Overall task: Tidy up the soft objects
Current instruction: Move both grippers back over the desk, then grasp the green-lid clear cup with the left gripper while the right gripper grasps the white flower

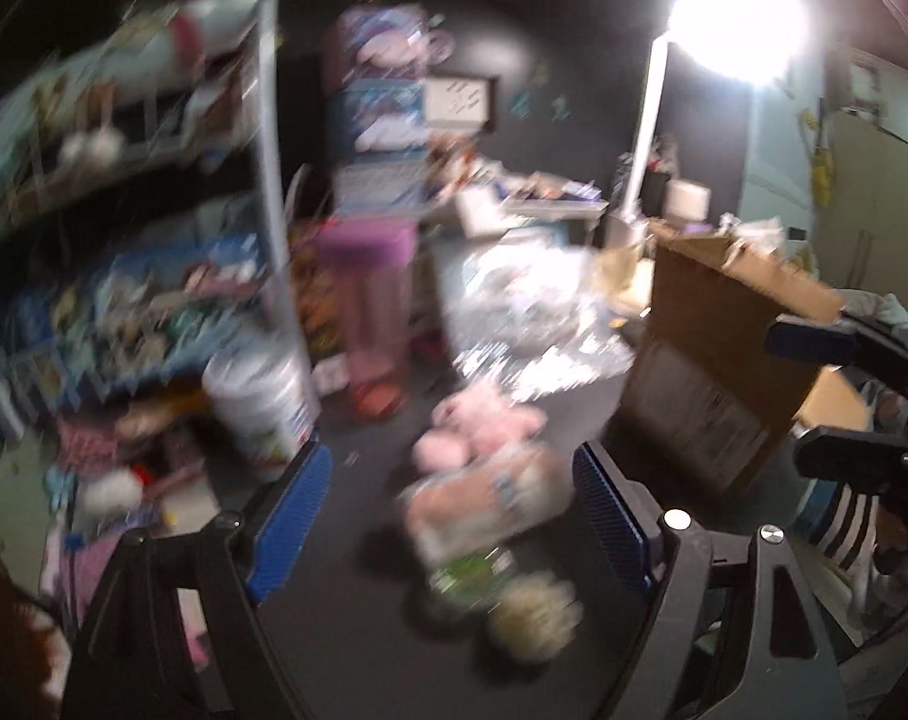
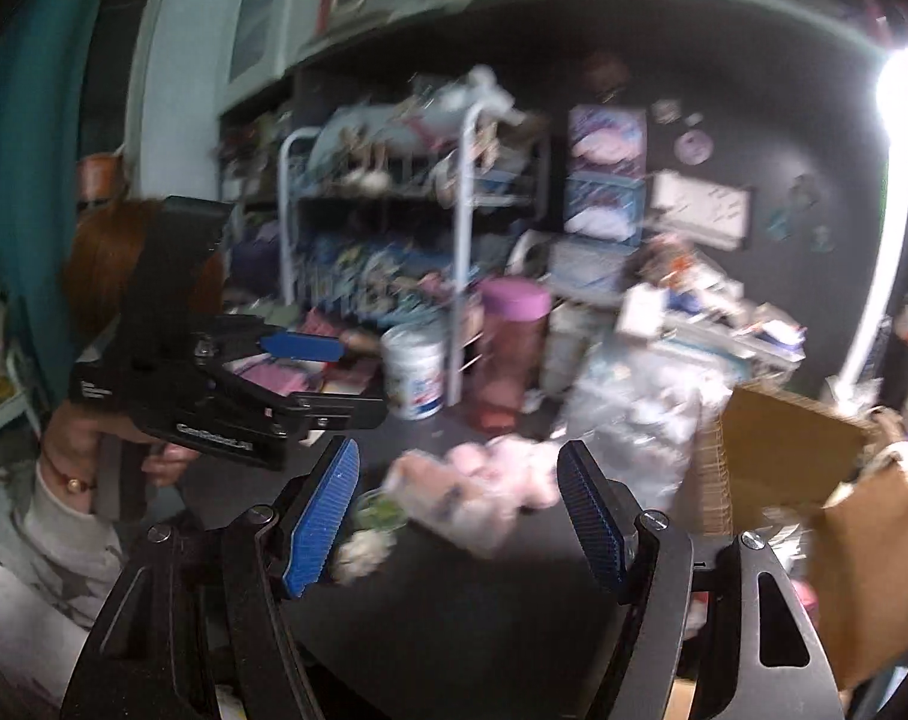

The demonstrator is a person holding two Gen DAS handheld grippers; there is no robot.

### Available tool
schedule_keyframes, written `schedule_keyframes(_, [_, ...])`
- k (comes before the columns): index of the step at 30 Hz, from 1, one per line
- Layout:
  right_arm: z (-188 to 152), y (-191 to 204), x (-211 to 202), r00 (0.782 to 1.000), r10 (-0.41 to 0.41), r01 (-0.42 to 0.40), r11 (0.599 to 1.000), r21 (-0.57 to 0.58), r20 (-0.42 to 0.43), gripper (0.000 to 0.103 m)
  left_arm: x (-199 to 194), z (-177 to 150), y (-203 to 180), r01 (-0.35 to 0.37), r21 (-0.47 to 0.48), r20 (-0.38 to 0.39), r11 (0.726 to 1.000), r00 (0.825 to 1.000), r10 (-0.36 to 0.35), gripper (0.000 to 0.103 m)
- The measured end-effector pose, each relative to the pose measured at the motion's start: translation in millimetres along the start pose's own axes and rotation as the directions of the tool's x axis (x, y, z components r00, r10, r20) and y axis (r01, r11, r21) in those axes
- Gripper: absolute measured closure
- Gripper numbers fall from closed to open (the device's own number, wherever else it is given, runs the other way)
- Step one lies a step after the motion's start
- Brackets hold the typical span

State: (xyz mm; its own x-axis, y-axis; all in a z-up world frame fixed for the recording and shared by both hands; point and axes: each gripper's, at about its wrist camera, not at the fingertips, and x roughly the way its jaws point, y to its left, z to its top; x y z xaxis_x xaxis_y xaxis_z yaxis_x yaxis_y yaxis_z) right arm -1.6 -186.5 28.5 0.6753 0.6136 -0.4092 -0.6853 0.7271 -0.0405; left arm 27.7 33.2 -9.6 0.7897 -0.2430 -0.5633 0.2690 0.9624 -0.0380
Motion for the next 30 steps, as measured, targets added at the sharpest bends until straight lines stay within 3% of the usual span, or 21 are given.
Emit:
schedule_keyframes(7, [-22, 38, 57, 0.989, 0.063, -0.067, 0.997, -0.024, -0.135, 0.038, 25, -40, 34, 0.011, -0.063, -0.074, 0.998, 0.997, -0.015, 0.022])
schedule_keyframes(10, [-36, 40, 82, 0.972, 0.116, -0.109, 0.993, 0.044, -0.205, 0.038, 32, -50, 41, 0.016, -0.079, -0.093, 0.997, 0.995, -0.023, 0.022])
schedule_keyframes(16, [-66, 43, 127, 0.942, 0.119, -0.091, 0.991, 0.102, -0.315, 0.039, 48, -66, 49, 0.043, -0.106, -0.125, 0.993, 0.991, -0.056, 0.023])
schedule_keyframes(20, [-78, 43, 145, 0.930, 0.120, -0.085, 0.990, 0.114, -0.346, 0.054, 56, -71, 49, 0.070, -0.115, -0.142, 0.991, 0.986, -0.086, 0.023])
schedule_keyframes(21, [-78, 43, 145, 0.937, 0.105, -0.074, 0.992, 0.103, -0.333, 0.057, 58, -70, 48, 0.077, -0.116, -0.146, 0.990, 0.985, -0.094, 0.023])
schedule_keyframes(23, [-78, 44, 146, 0.938, 0.081, -0.057, 0.995, 0.081, -0.338, 0.078, 62, -70, 46, 0.094, -0.115, -0.149, 0.989, 0.983, -0.111, 0.023])
schedule_keyframes(30, [-81, 30, 128, 0.937, 0.043, -0.020, 0.997, 0.070, -0.347, 0.079, 73, -63, 27, 0.165, -0.094, -0.162, 0.982, 0.971, -0.179, 0.023])
